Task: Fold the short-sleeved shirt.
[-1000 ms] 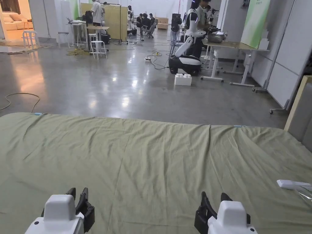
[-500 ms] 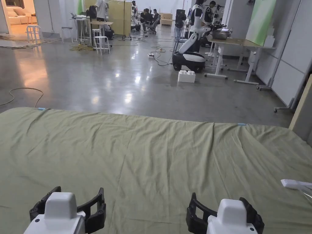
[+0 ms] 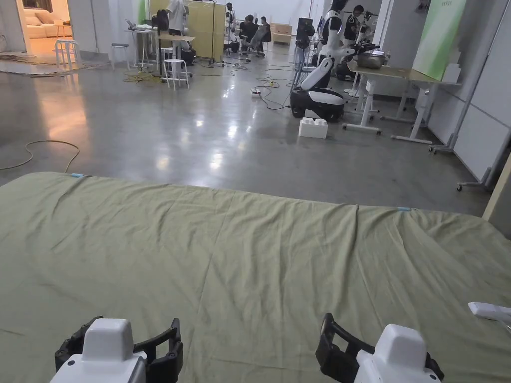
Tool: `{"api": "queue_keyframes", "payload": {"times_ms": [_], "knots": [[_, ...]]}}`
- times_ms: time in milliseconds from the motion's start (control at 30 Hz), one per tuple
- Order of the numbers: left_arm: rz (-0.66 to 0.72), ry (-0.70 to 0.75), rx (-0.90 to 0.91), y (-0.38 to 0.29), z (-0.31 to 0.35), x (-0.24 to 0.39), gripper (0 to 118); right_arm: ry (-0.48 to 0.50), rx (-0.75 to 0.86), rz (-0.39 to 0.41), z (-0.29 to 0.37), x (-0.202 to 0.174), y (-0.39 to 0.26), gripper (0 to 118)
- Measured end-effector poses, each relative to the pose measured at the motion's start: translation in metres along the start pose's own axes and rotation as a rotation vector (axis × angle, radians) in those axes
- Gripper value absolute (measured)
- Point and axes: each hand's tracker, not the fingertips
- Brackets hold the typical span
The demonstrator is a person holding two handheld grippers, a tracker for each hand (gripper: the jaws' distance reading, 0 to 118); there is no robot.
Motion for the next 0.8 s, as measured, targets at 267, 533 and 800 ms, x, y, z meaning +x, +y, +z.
{"api": "queue_keyframes", "payload": {"times_ms": [267, 533, 800], "knots": [[0.051, 0.002, 0.006, 0.007, 0.0, -0.006, 107, -0.025, -0.038, -0.017, -0.003, 0.001, 0.006, 111], [0.032, -0.006, 0.014, 0.012, 0.001, -0.004, 107, -0.038, -0.094, -0.103, -0.005, 0.004, 0.014, 111], [0.063, -0.031, 0.017, 0.014, 0.005, -0.004, 107, -0.16, -0.123, -0.066, -0.004, -0.004, 0.024, 111]]}}
